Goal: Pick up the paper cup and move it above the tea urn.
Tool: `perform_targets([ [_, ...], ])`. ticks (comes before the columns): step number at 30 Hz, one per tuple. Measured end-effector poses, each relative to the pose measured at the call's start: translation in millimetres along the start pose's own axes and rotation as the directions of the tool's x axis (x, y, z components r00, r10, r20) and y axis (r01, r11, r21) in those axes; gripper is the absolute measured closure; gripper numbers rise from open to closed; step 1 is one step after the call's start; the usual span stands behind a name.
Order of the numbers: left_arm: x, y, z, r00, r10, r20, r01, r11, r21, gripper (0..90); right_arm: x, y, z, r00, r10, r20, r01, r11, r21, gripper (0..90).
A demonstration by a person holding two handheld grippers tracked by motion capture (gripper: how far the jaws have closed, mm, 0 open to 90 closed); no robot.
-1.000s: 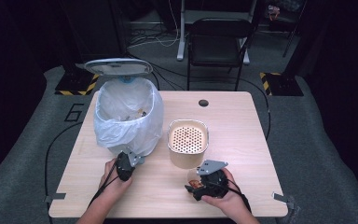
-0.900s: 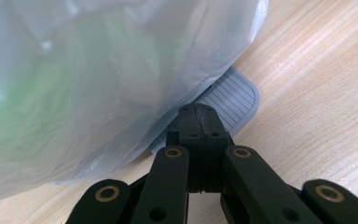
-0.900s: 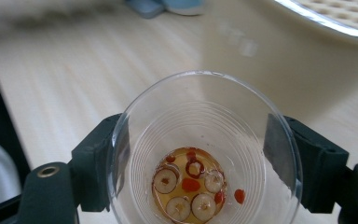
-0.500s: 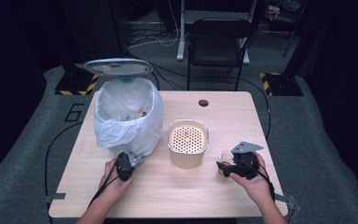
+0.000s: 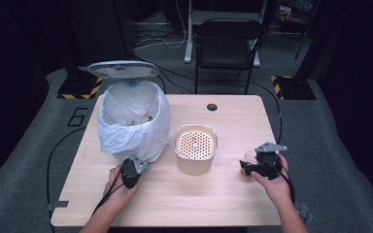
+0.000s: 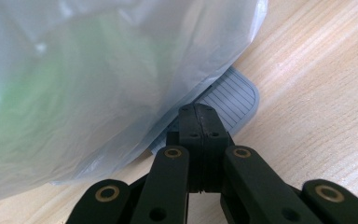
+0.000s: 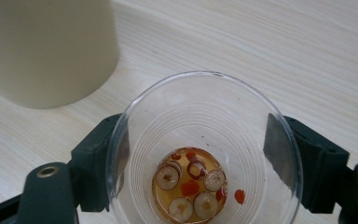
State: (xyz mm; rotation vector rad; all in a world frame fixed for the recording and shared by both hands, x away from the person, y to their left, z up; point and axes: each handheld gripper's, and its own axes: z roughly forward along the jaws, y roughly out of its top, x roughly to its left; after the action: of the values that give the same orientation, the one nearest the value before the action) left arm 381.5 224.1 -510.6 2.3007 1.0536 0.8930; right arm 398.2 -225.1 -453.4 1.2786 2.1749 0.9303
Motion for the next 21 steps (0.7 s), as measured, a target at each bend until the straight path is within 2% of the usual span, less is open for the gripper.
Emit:
perform_targets([
  [4,0.0,0.0,0.1,1.0000,0.002,0.000,-0.002,1.0000,0.000,90.0,-7.4,-4.5,2.0,0.9999,0.011,0.007,-0.011,1.000,0.005,22.0],
  [6,-0.1,0.0,0.1,1.0000,0.000,0.000,0.000,1.0000,0.000,90.0,-10.1,-9.8,5.8,0.9990,0.043,0.014,-0.043,0.999,0.009,21.6],
  [8,-0.2,-0.1,0.5,1.0000,0.000,-0.001,0.000,1.0000,-0.005,90.0,-12.3,-12.1,5.8,0.9986,0.051,0.014,-0.051,0.999,-0.010,21.3],
  [18,-0.3,-0.1,0.5,1.0000,0.001,-0.003,-0.001,1.0000,-0.005,90.0,-13.8,-12.4,7.2,0.9980,0.061,0.014,-0.061,0.998,0.005,18.3],
  [19,-0.4,-0.2,0.6,1.0000,0.001,-0.003,-0.001,1.0000,-0.006,90.0,-13.5,-12.6,7.8,0.9980,0.061,0.017,-0.061,0.998,0.008,13.3],
  [21,-0.3,-0.1,0.3,1.0000,0.001,-0.003,-0.001,1.0000,-0.003,90.0,-13.6,-12.3,7.8,0.9983,0.055,0.020,-0.055,0.998,0.011,11.6],
])
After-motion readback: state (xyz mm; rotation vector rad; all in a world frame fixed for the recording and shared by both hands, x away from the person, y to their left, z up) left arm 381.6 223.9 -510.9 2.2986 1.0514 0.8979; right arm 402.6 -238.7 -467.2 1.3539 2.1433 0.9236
